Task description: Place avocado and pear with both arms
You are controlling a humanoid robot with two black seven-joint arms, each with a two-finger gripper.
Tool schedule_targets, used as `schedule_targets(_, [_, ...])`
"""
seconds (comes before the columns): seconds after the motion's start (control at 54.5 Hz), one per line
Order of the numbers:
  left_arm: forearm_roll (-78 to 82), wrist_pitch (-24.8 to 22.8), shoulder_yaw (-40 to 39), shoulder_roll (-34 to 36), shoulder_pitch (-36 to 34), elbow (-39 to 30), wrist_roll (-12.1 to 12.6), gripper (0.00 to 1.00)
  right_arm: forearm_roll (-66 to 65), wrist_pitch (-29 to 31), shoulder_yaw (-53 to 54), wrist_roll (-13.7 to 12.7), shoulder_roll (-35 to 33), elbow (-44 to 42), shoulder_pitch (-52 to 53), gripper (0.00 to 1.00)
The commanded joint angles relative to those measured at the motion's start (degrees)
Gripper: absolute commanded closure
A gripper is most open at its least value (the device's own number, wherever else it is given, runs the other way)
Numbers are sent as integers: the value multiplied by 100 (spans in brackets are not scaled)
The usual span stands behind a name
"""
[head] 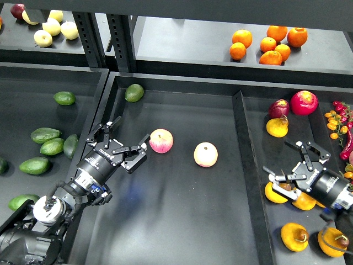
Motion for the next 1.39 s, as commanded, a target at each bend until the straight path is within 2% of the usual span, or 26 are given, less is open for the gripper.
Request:
schedule_targets(0.0, [0,0,-24,0,-12,-162,-1,1,-23,0,775,0,842,-110,-154,0])
schedule_targets(0.11, [0,0,-68,0,-3,-285,-1,1,-59,0,1478,0,1747,-154,-224,0])
schedule_targets(0.404, [8,0,-33,0,5,-400,-1,1,-269,0,2147,0,2838,-295,-303,0])
schedule_targets(0.661, [17,0,-15,0,111,-453,-1,1,-955,0,2173,0,2838,-93,-707,0])
schedule_targets(1.377, [255,0,-32,0,1157,-1208,-1,1,-981,0,1646,0,2838,1199,-751,0])
